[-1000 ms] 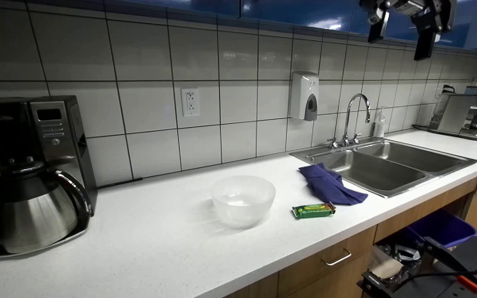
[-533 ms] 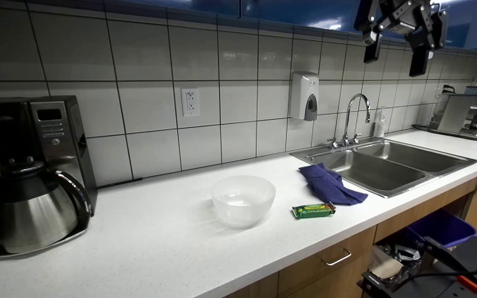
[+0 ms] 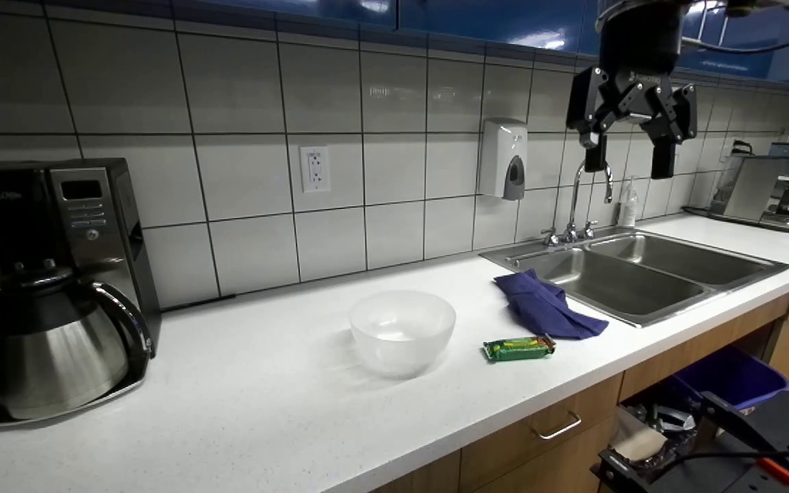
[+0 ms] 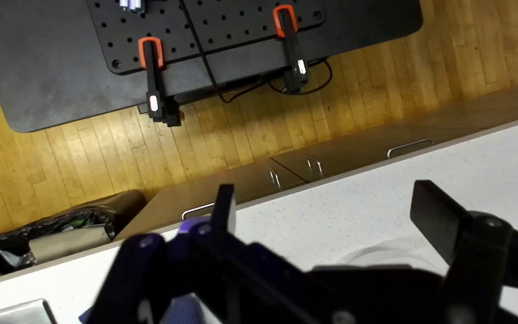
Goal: Put the green packet in the bowl.
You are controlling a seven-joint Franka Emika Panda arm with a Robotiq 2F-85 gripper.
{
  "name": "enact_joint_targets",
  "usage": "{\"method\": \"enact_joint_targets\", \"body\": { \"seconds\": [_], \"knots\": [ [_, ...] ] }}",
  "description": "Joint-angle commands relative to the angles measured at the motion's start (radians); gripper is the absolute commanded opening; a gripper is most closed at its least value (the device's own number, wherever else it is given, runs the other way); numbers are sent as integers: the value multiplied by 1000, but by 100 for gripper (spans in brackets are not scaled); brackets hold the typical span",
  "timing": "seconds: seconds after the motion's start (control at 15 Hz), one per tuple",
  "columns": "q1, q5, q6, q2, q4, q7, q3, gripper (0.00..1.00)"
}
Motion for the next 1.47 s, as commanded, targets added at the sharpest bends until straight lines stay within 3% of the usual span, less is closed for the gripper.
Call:
{"method": "enact_joint_targets", "body": {
  "seconds": [0.0,0.67,1.0,1.4],
  "knots": [
    [-19,-58,41,112,35,-99,-8,100],
    [-15,-281,113,323,91,-448,-60,100],
    [-28,-367,272,485,123,-622,-93,100],
    [-57,-381,425,686,187,-719,-79,100]
  ]
}}
